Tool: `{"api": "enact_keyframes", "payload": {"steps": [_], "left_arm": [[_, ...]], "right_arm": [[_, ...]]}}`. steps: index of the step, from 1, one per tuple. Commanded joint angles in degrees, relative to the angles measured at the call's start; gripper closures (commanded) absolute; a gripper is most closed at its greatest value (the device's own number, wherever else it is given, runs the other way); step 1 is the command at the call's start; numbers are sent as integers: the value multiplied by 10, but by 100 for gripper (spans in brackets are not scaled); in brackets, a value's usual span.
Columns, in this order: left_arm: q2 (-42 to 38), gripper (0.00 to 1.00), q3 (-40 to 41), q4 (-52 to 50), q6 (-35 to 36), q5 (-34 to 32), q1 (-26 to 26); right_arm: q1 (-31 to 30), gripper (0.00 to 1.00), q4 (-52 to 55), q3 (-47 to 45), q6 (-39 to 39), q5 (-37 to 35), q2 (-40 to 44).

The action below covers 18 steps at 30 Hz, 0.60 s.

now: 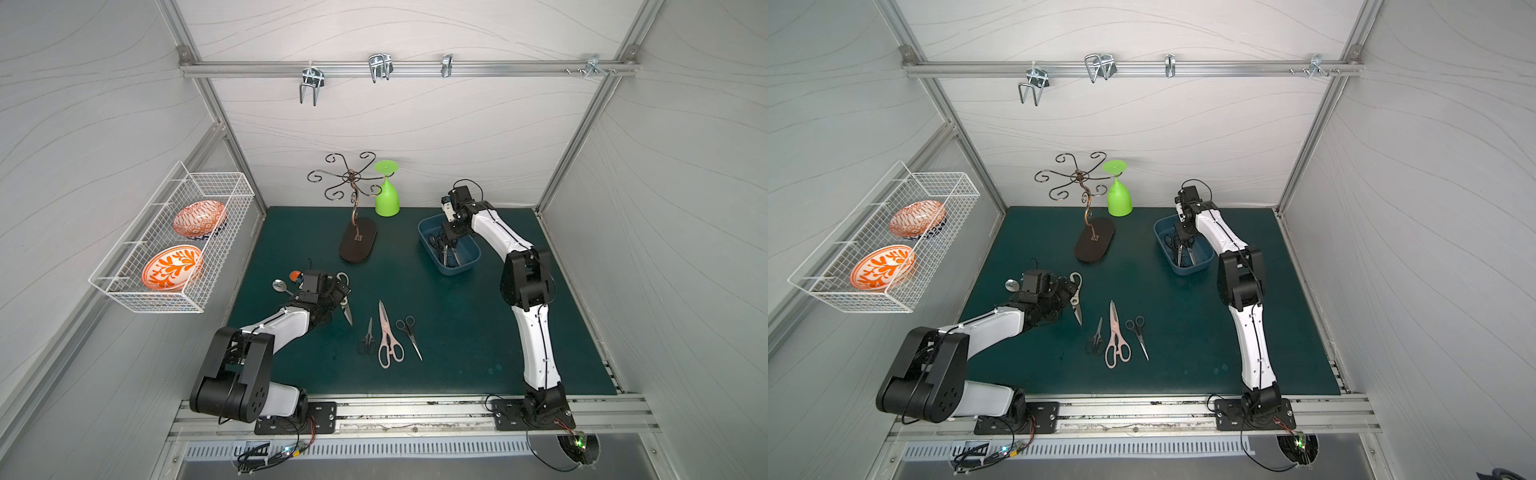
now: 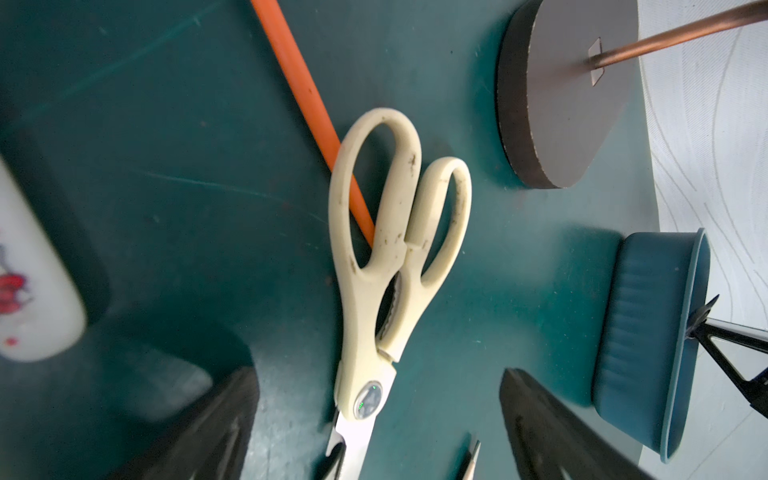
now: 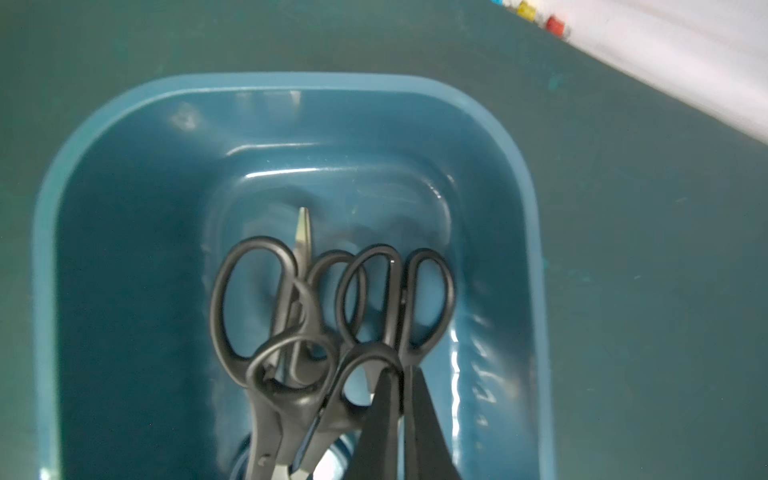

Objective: Put the scissors into the storage box
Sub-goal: Place the scissors in the storage box.

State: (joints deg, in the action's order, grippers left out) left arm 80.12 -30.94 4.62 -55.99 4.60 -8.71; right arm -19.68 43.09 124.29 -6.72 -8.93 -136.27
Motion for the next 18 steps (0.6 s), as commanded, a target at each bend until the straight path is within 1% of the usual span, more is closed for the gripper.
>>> {"api": "enact_keyframes", "payload": {"steps": [1, 2, 4, 5, 8, 11, 14, 18], "left_arm": [[0, 5, -17, 16, 4, 4, 2], [0, 5, -18, 15, 4, 4, 2], [-1, 5, -18, 14, 4, 4, 2], [-1, 5, -18, 14, 4, 5, 2], [-2, 5, -20, 12, 4, 7, 1], [-3, 5, -22, 11, 3, 10, 2], [-4, 5, -24, 13, 3, 12, 2], [-10, 6, -22, 14, 9, 20, -1]], "right_arm": [[1, 84, 3, 2, 17, 21, -16], [1, 83, 4, 2, 20, 21, -16], [1, 73, 3, 2, 22, 22, -15], [1, 69, 3, 3, 22, 22, -13], [1, 67, 11, 8, 26, 19, -1], [-2, 67, 14, -11, 40, 23, 39], [-17, 66, 17, -60, 61, 28, 96], [-65, 64, 7, -165, 79, 7, 196]]}}
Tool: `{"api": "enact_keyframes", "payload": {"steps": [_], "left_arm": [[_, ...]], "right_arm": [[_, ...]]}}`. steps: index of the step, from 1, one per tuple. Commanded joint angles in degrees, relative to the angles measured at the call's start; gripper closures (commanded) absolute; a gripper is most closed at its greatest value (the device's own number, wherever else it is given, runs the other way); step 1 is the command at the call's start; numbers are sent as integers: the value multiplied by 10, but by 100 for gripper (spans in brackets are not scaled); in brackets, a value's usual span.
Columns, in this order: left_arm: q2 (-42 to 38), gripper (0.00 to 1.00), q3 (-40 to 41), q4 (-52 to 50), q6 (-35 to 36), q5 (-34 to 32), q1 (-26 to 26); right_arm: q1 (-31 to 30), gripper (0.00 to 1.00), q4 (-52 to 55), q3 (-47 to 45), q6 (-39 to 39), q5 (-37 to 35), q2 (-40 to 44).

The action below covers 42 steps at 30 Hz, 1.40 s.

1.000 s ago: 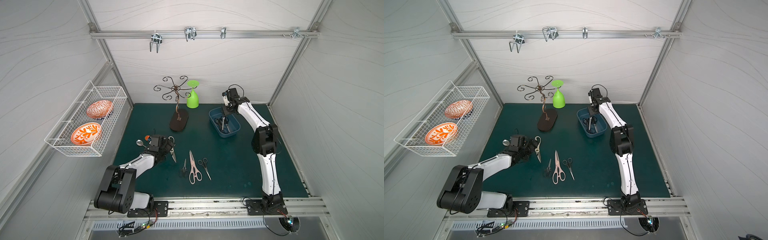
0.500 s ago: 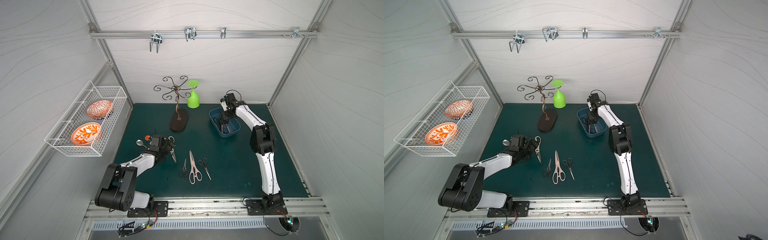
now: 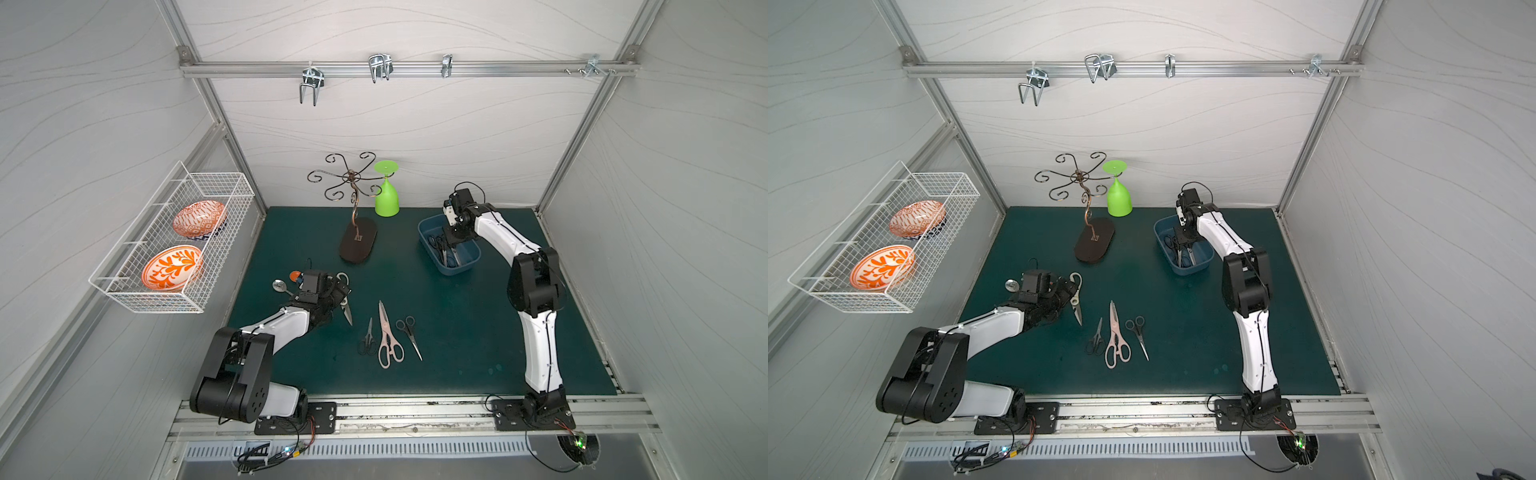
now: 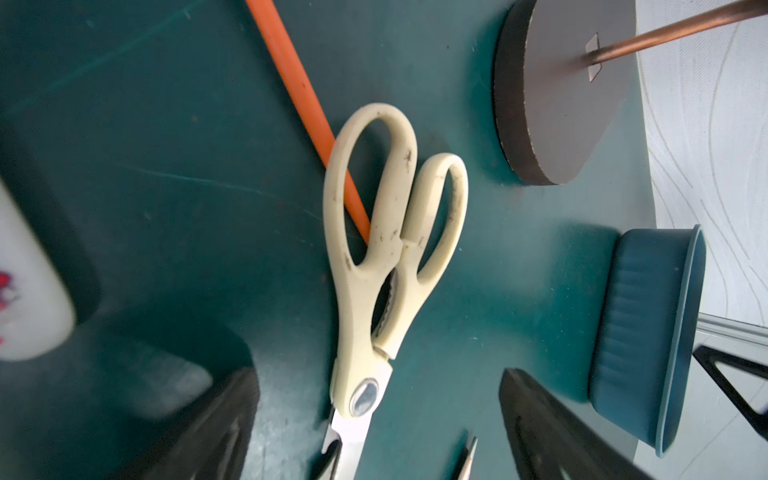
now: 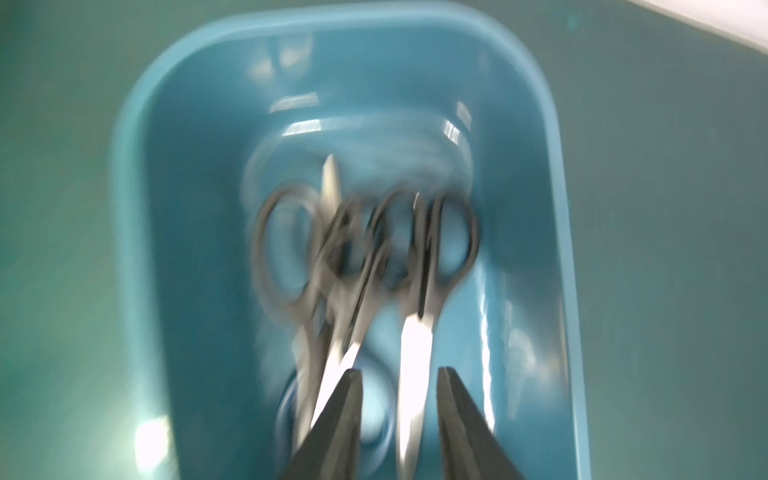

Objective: Put the scissors into the storage box
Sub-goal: Place the scissors in the storage box, then pick up the scissors from the center of the board.

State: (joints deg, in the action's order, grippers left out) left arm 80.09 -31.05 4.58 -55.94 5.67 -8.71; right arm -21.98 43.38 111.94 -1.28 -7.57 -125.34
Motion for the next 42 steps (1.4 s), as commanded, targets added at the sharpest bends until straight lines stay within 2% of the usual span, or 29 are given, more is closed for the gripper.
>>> {"api": "enact_keyframes", "payload": {"steps": [1, 4, 9, 14, 19, 22, 27, 42], "left_arm": [[-14, 6, -20, 15, 12, 10, -2], [-26, 6, -19, 14, 17, 6, -15], [-52, 6, -21, -13, 40, -15, -46], [-91, 6, -6, -34, 44, -46, -69], [-136, 6, 24, -54, 50, -77, -68], [-158, 6, 44, -58, 55, -91, -68], [-174, 5, 61, -67, 61, -105, -68], [-175, 5, 75, -55, 50, -119, -57]], "right_arm": [[-55, 64, 0, -66, 31, -12, 109], [-101, 63, -4, -141, 53, -25, 172], [-178, 62, 1, -242, 92, -5, 252], [-259, 61, 25, -310, 127, -7, 284], [-316, 59, -10, -378, 178, -9, 293], [-341, 58, -22, -384, 202, -5, 272], [-375, 57, -27, -361, 223, -38, 226], [-381, 59, -34, -329, 262, -55, 147]]}}
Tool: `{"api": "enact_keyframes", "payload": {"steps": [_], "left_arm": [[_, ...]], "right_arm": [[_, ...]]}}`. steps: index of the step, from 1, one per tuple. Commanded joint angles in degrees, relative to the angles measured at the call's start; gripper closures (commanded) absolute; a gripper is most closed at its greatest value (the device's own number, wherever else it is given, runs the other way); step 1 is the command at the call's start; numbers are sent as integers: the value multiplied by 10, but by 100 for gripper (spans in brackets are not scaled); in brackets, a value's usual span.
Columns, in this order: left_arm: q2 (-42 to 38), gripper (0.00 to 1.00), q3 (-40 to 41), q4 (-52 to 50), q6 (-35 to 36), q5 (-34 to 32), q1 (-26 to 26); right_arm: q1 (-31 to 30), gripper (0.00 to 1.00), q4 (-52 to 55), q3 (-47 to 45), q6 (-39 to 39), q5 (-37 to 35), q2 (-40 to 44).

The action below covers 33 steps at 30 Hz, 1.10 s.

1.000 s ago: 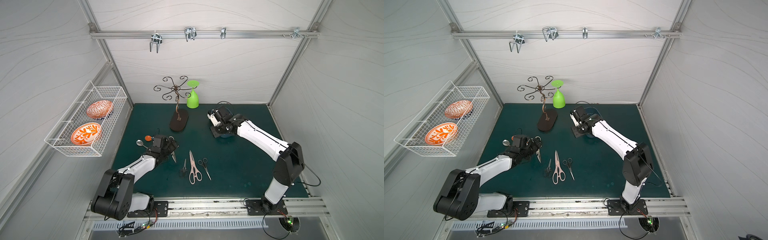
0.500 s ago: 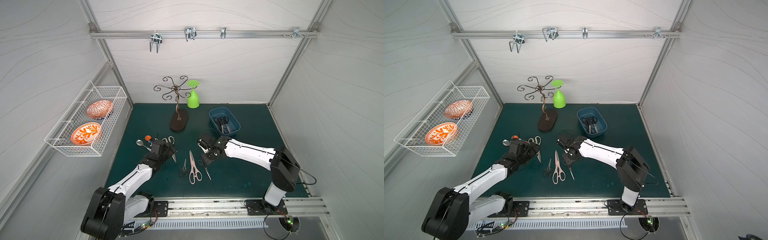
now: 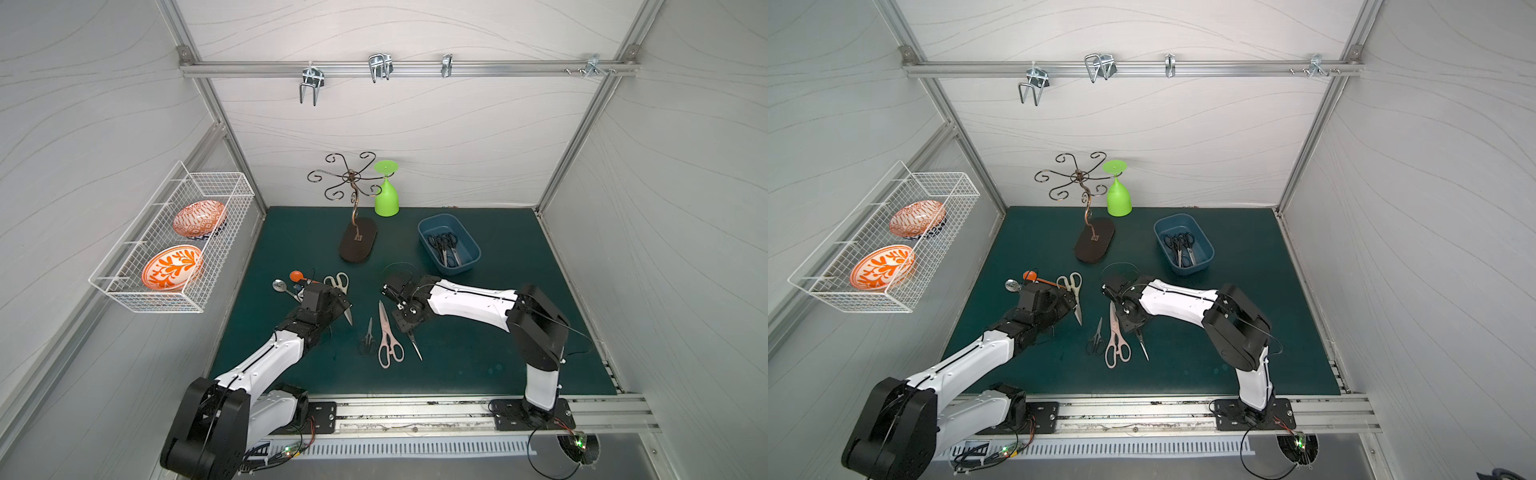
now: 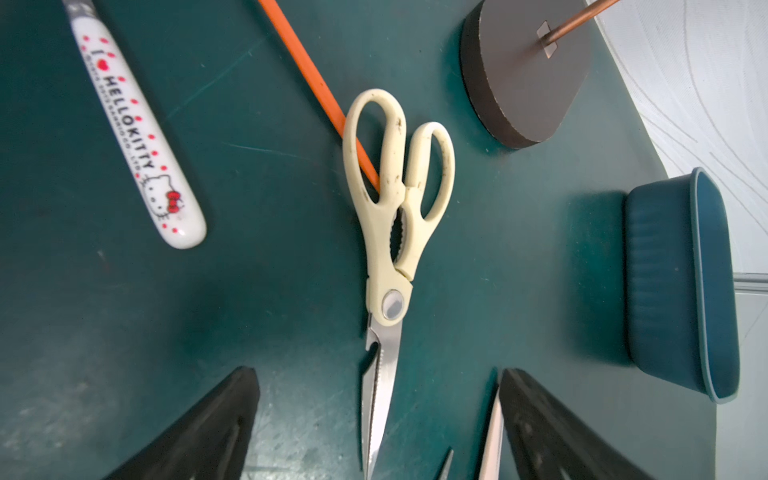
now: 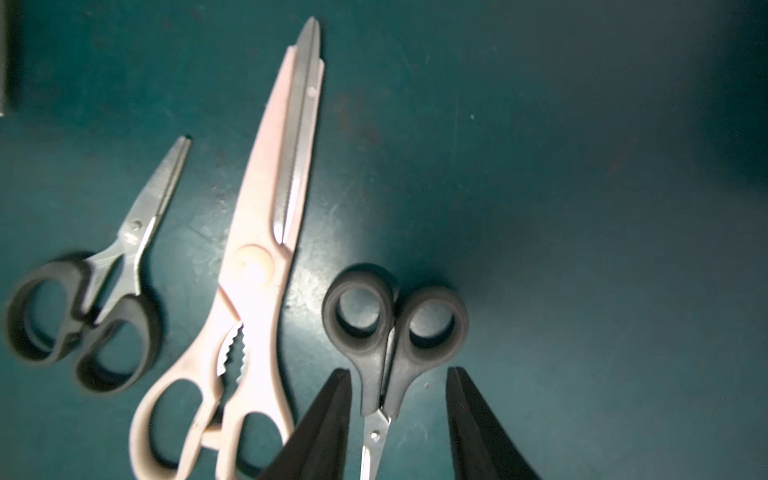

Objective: Put the scissors into the storage box
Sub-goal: Pick up the scissors from the center of the board.

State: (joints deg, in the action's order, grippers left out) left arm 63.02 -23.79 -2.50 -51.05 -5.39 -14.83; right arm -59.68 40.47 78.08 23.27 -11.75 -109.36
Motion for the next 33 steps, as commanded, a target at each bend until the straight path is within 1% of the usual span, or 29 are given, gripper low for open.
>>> {"api": "enact_keyframes", "payload": {"steps": [1, 5, 11, 21, 33], "left_arm": [[-4, 5, 2, 16, 2, -9, 5], [-4, 5, 1, 16, 3, -8, 5], [-1, 5, 0, 18, 3, -7, 4], [-3, 5, -1, 16, 3, -5, 5], [-9, 5, -1, 14, 3, -4, 5]], "right_arm": [[-4, 59, -5, 13, 17, -12, -18], [-4, 62, -6, 20, 19, -6, -37], [-3, 65, -10, 19, 20, -7, -45], [0, 68, -6, 24, 26, -5, -70], [3, 68, 17, 39, 31, -9, -111]]}}
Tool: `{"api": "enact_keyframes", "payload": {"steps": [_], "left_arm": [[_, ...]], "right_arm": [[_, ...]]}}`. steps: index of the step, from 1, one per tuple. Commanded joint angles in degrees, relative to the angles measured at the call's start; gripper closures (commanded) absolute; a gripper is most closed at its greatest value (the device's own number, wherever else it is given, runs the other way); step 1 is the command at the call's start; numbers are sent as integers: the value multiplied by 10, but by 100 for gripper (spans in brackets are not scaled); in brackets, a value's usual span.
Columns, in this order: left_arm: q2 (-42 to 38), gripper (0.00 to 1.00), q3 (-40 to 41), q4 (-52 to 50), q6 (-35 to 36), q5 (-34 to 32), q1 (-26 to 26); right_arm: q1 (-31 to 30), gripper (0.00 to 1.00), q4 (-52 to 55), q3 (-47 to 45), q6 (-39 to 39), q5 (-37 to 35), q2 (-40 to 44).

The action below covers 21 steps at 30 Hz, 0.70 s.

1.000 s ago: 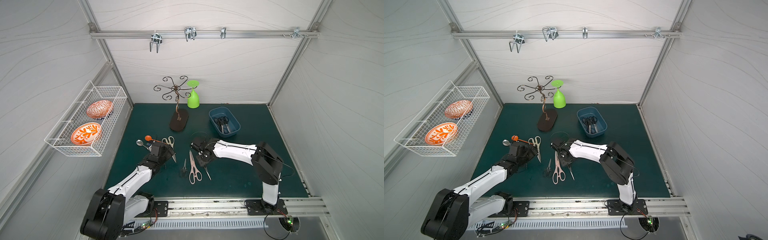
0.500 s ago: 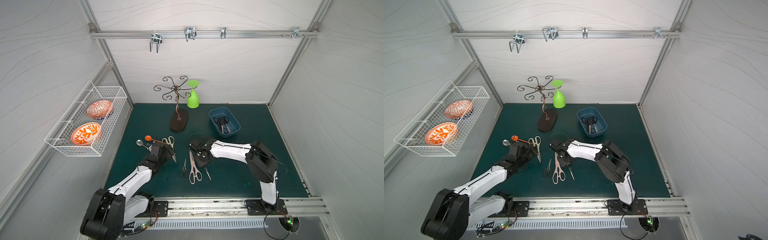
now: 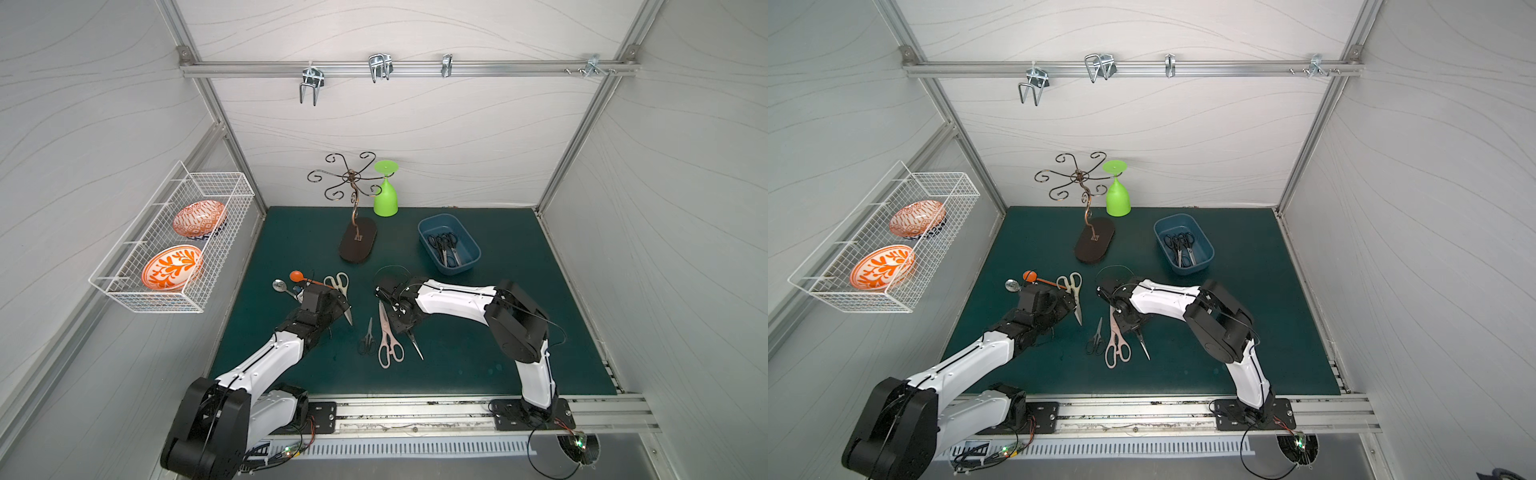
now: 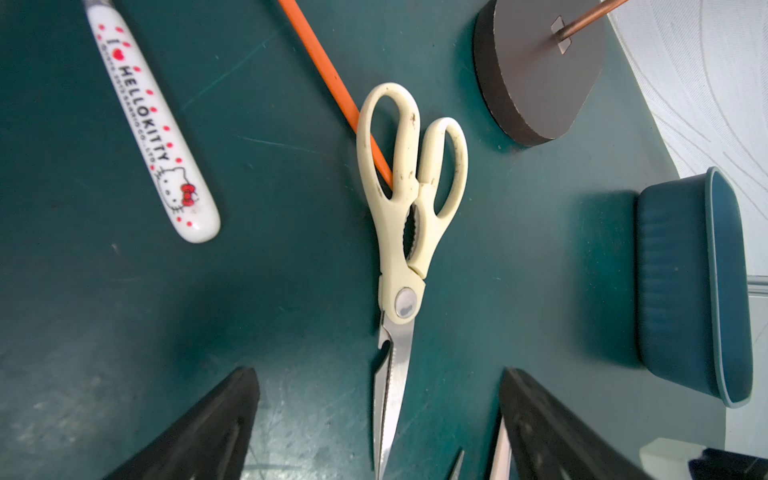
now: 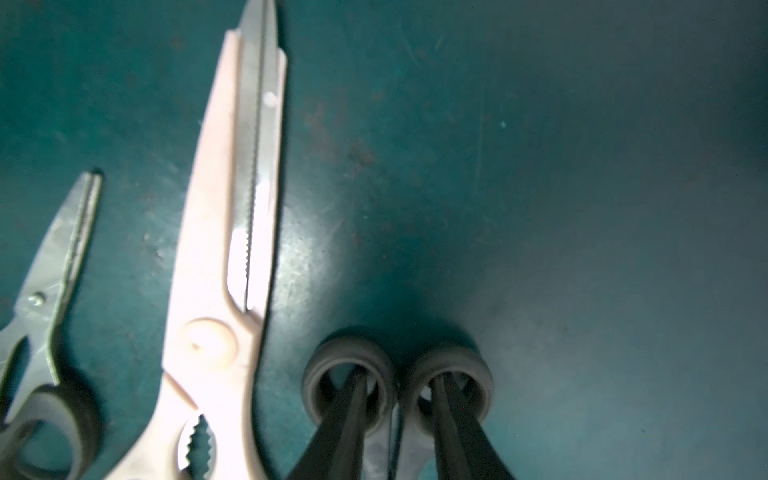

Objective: Put the scissors into the storage box
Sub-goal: Pick up the scissors from the center of the board.

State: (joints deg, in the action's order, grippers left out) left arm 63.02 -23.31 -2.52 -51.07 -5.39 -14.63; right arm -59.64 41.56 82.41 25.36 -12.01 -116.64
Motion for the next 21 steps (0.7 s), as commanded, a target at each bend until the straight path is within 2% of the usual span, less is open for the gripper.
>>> {"api": "enact_keyframes", "payload": {"steps": [1, 3, 8, 14, 21], "left_arm": [[-10, 5, -6, 14, 3, -5, 3], [-12, 5, -6, 14, 4, -6, 3], [-9, 5, -7, 13, 2, -5, 3], [-7, 5, -9, 13, 2, -5, 4], [-5, 5, -13, 11, 2, -4, 4]], "right_arm": [[2, 69, 12, -2, 12, -9, -43], [4, 69, 15, -2, 13, -6, -49], [5, 85, 12, -3, 13, 0, -56], [6, 99, 11, -4, 8, -1, -56], [12, 100, 18, -1, -4, -10, -42]]}}
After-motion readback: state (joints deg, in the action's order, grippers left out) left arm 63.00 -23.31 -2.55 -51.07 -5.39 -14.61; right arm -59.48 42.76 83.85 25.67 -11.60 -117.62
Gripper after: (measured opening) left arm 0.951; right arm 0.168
